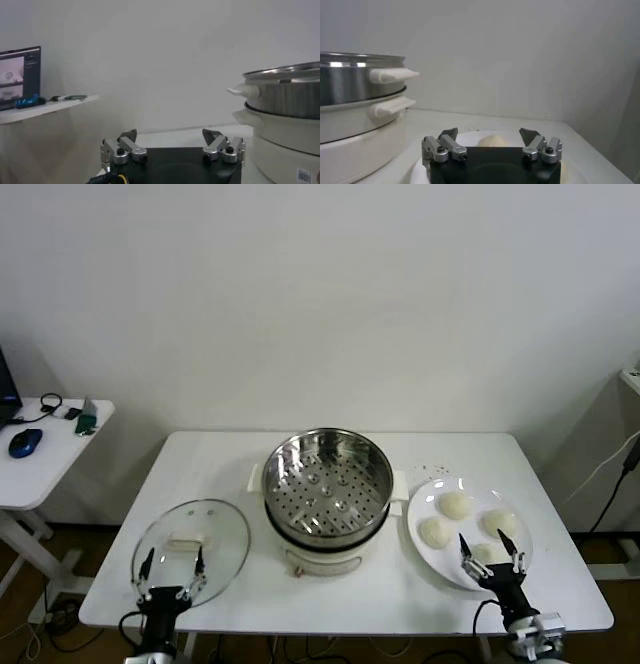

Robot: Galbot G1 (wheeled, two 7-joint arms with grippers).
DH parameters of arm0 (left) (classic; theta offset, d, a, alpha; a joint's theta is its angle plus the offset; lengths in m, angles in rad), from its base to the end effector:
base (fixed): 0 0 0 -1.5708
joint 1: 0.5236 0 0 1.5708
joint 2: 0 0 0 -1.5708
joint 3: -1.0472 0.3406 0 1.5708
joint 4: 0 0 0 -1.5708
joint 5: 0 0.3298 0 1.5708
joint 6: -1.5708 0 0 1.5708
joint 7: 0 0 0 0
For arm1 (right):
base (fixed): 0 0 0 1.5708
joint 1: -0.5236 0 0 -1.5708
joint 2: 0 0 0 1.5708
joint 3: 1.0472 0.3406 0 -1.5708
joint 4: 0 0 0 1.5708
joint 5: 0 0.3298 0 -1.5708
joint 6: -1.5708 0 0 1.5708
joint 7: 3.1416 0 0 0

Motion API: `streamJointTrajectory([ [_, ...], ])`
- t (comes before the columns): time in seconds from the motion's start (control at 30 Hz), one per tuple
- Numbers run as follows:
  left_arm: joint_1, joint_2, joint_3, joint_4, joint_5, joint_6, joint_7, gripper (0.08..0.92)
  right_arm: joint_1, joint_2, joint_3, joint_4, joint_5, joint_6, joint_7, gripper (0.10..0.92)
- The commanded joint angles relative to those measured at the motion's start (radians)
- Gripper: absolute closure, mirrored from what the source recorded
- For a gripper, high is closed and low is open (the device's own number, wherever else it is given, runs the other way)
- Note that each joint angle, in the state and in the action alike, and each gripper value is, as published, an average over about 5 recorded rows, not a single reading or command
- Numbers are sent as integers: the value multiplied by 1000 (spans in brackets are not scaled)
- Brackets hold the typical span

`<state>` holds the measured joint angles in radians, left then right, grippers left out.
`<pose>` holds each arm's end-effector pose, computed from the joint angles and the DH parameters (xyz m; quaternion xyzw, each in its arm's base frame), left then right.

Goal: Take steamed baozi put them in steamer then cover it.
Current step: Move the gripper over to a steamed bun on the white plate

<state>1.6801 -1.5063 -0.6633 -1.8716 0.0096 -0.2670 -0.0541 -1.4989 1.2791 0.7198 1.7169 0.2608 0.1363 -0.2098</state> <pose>0.1098 0.0594 -0.3777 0.0649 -0.9949 -0.0713 0.0285 0.1736 -0.1451 -0.3754 0.0401 -0.9964 0.0364 0.0647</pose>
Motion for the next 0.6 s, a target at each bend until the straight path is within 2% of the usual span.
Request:
streamJointTrajectory([
  [0.03,0,0,0,3,1,2,-10,177,56,-61,10,1,-19,-67,-24,203],
  [0.13,-1,2,-1,1,2,6,-13,177,115,-154,6,-2,-64,-132,-74,203],
  [0.33,4,10,2,-19,5,11,-11,177,236,-461,-61,-30,-134,-315,-313,203],
  [0.6,8,7,12,-36,6,19,-16,177,551,-760,-358,-177,-268,-361,-620,203],
])
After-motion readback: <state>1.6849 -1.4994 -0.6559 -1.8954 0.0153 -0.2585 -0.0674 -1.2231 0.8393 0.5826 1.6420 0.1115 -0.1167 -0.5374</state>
